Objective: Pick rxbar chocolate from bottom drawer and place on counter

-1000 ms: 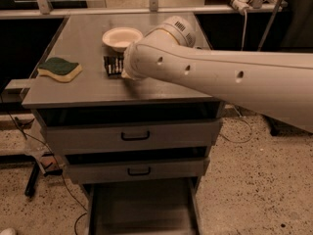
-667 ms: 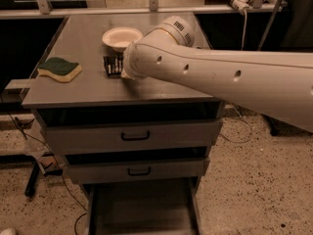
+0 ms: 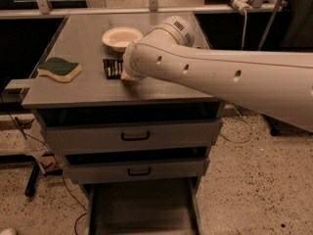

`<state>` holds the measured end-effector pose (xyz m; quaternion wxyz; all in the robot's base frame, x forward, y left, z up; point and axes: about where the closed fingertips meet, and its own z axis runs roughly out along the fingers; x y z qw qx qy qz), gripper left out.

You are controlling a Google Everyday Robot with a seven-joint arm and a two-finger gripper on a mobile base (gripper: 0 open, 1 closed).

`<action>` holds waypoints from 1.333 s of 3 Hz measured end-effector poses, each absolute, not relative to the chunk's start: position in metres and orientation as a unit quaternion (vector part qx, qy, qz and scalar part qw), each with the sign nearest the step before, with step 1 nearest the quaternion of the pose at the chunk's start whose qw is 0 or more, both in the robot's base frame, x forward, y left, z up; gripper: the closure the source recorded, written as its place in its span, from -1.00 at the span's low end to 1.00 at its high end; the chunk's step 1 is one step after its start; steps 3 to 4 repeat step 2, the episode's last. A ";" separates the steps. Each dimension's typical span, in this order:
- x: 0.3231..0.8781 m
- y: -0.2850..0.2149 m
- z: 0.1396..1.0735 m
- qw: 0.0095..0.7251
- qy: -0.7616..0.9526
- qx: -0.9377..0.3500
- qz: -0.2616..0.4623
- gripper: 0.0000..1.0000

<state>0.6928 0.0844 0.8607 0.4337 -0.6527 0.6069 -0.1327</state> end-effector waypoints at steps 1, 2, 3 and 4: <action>0.693 0.084 0.861 0.434 0.607 -0.653 -0.133 -0.79; 0.693 0.084 0.861 0.434 0.607 -0.653 -0.133 -1.00; 0.693 0.084 0.861 0.434 0.607 -0.653 -0.133 -1.00; 0.693 0.084 0.861 0.434 0.607 -0.653 -0.133 -1.00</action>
Offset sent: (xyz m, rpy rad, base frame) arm 0.0000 0.0000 0.0000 0.0000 0.0000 0.0000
